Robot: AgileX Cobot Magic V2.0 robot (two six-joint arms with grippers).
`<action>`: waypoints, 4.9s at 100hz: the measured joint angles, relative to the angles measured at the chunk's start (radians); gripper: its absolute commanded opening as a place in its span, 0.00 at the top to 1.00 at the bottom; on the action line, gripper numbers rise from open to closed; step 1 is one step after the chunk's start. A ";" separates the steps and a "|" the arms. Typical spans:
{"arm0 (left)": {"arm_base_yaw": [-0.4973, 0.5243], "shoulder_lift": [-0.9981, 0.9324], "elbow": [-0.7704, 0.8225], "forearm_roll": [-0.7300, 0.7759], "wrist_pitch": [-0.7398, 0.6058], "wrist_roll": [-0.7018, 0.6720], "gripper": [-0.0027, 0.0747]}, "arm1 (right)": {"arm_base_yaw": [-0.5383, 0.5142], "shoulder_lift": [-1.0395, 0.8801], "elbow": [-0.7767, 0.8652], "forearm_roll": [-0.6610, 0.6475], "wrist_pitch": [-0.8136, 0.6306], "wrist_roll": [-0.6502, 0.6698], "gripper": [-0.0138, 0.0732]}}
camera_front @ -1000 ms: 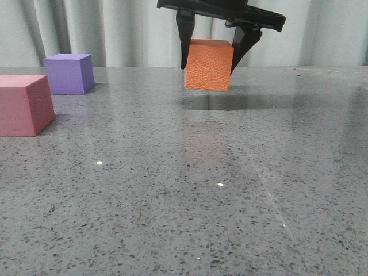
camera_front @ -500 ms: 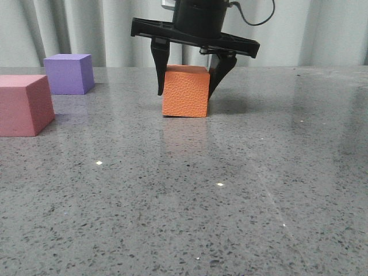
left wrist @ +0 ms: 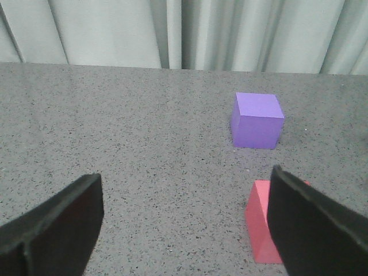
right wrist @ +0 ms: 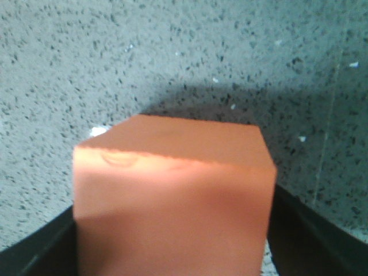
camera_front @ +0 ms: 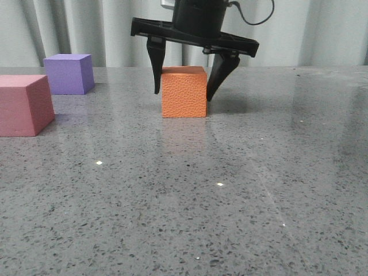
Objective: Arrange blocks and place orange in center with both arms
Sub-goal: 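Open the right gripper and lift it away from the orange cube, then lower the left gripper onto the orange cube and grasp it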
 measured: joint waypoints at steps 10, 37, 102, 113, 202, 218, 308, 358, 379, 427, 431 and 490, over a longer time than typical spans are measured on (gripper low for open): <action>0.000 0.000 0.000 0.000 0.000 0.000 0.24 | 0.000 0.006 -0.046 0.000 0.000 0.000 0.19; 0.000 0.000 0.000 0.000 0.000 0.000 0.24 | 0.000 -0.018 -0.127 0.000 0.000 0.000 0.19; 0.000 0.000 0.000 0.000 0.000 0.000 0.24 | 0.000 -0.271 -0.011 -0.107 0.006 -0.083 0.19; 0.000 0.000 0.000 0.000 0.000 0.000 0.24 | 0.000 -0.367 0.124 -0.139 0.002 -0.085 0.19; 0.000 0.133 -0.093 0.005 -0.008 0.038 0.10 | 0.000 -1.130 1.105 -0.153 -0.463 -0.087 0.19; -0.035 0.219 -0.196 -0.004 0.036 0.115 0.10 | 0.000 -1.181 1.125 -0.154 -0.473 -0.087 0.19; -0.457 1.051 -0.993 -0.324 0.462 0.814 0.14 | 0.000 -1.182 1.127 -0.155 -0.494 -0.087 0.19; -0.516 1.287 -1.161 -0.362 0.585 0.917 0.14 | 0.000 -1.182 1.127 -0.155 -0.494 -0.087 0.19; -0.523 1.341 -1.162 -0.366 0.583 0.919 0.14 | 0.000 -1.182 1.127 -0.155 -0.494 -0.087 0.19; -0.523 1.436 -1.164 -0.365 0.527 0.919 0.14 | 0.000 -1.182 1.127 -0.141 -0.492 -0.087 0.19; -0.523 1.450 -1.164 -0.365 0.534 0.919 0.14 | 0.000 -1.182 1.127 -0.141 -0.490 -0.087 0.19; -0.523 1.466 -1.164 -0.354 0.558 0.919 0.67 | 0.000 -1.182 1.129 -0.140 -0.472 -0.087 0.19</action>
